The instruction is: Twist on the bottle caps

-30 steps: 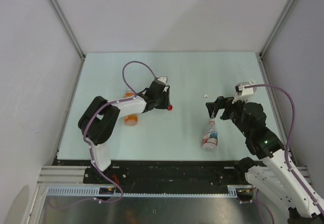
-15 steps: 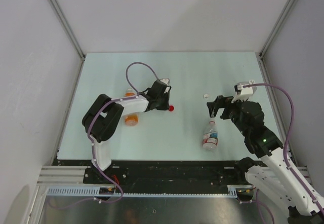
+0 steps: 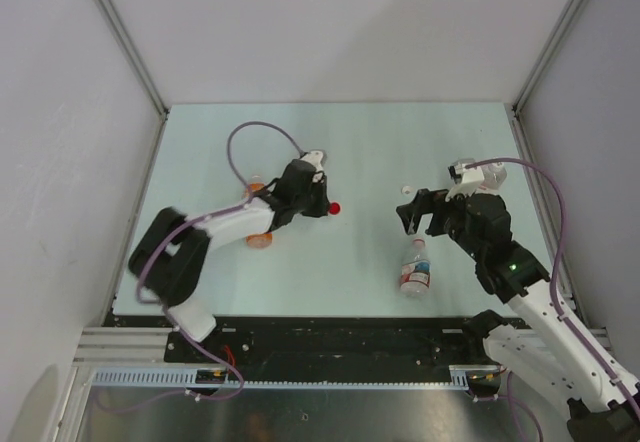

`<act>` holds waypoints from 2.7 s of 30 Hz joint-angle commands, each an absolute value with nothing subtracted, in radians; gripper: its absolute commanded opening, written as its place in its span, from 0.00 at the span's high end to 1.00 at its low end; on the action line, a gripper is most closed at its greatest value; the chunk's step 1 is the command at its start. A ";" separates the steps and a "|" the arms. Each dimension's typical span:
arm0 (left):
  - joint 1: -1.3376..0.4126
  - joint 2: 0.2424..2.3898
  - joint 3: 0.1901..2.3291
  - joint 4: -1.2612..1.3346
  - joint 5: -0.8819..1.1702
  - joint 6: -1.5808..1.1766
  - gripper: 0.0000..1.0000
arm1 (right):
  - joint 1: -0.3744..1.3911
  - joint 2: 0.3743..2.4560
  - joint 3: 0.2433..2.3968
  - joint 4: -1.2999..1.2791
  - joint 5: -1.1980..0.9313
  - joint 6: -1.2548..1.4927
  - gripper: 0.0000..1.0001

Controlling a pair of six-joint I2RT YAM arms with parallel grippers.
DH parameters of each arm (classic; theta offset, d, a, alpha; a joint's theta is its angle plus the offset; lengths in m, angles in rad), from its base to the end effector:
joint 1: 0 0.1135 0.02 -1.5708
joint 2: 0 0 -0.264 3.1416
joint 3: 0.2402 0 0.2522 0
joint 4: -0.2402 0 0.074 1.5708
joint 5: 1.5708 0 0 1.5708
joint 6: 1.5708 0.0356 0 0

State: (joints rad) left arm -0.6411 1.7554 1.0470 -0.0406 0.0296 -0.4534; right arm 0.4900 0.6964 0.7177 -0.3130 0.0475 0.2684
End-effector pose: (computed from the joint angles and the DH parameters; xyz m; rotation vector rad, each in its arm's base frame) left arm 0.2989 -0.2244 0.1846 0.2396 2.3809 -0.5727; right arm 0.1473 0.0766 0.3165 -0.1757 1.8817 0.4786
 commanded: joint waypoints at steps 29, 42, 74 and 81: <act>-0.665 0.795 0.240 1.167 0.511 -0.202 1.00 | 0.624 1.269 0.722 0.865 -0.930 1.364 0.26; -0.665 0.819 0.250 1.173 0.548 -0.204 1.00 | 0.681 1.359 0.728 1.056 -0.934 1.475 0.42; -0.666 0.733 0.118 0.983 0.204 -0.260 0.01 | 0.519 1.162 0.861 -0.096 -0.390 0.685 0.75; -0.666 0.685 0.217 0.575 -0.160 -0.324 0.00 | 0.599 1.338 0.895 -0.308 0.058 0.585 0.74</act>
State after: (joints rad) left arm -0.6617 0.6945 0.1356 0.8219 0.1108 -0.2779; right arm 0.5533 1.2175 0.8627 -0.1005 -0.2653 0.7052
